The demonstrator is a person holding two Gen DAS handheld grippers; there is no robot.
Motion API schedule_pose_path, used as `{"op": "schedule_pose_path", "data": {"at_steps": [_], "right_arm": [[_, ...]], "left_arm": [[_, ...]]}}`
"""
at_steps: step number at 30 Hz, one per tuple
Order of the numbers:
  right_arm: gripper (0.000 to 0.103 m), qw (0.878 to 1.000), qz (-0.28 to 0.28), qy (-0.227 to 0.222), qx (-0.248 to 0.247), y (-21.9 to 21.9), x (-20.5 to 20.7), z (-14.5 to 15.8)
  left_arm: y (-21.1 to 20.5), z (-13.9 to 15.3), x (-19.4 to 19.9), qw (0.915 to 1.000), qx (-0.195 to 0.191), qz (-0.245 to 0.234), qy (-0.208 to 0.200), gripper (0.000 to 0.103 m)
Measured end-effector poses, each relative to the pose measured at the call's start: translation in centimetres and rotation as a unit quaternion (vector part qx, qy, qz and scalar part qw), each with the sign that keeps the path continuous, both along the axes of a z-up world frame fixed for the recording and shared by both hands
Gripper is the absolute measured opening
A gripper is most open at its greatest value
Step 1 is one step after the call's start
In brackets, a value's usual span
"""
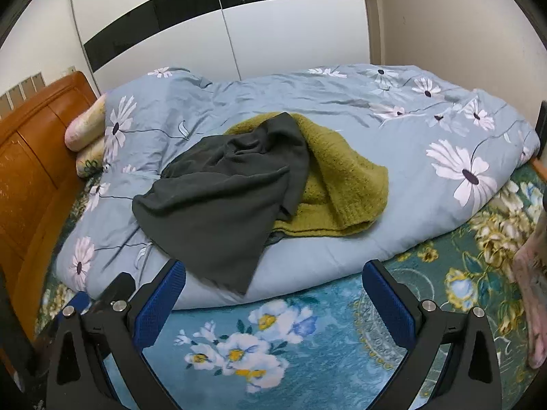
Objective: Fold clothes
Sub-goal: 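Approach the dark grey sweatpants on the bed with both tools, then grasp the grey sweatpants with the left tool and lift them off the bed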
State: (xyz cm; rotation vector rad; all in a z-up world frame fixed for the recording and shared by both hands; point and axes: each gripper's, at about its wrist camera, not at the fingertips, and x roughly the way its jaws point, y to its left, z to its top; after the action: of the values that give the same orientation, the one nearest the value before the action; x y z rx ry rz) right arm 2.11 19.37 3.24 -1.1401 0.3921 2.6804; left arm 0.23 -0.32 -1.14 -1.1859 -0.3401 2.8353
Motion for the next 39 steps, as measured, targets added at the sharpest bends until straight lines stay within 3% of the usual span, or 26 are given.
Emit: {"op": "schedule_pose_path", "data": {"at_steps": [26,31,35,39], "right_arm": [[0.103,0.999,0.003,-0.015,-0.029,1.5,-0.9,-2.1],[0.103,0.999,0.014,-0.012,-0.039,2.9,-0.2,-3.0],[0.103,1.0,0.026,-0.014,-0.01,5.3,2.4,-3.0],[0.103,0.999,0.012,-0.006,0.033,8.7,5.7,-2.3]], "left_arm": [[1.7,-2.0,-1.3,0.9995,0.013,-0.011,-0.026,0.103],[2.1,-3.8,-3.5,0.9962,0.028,-0.039,-0.072,0.103],[1.6,-5.7,-7.0,0.9931,0.023,-0.042,-0.107,0.103],[0.3,-8.2,-11.0,0.985,0.08,0.004,-0.153,0.103]]}}
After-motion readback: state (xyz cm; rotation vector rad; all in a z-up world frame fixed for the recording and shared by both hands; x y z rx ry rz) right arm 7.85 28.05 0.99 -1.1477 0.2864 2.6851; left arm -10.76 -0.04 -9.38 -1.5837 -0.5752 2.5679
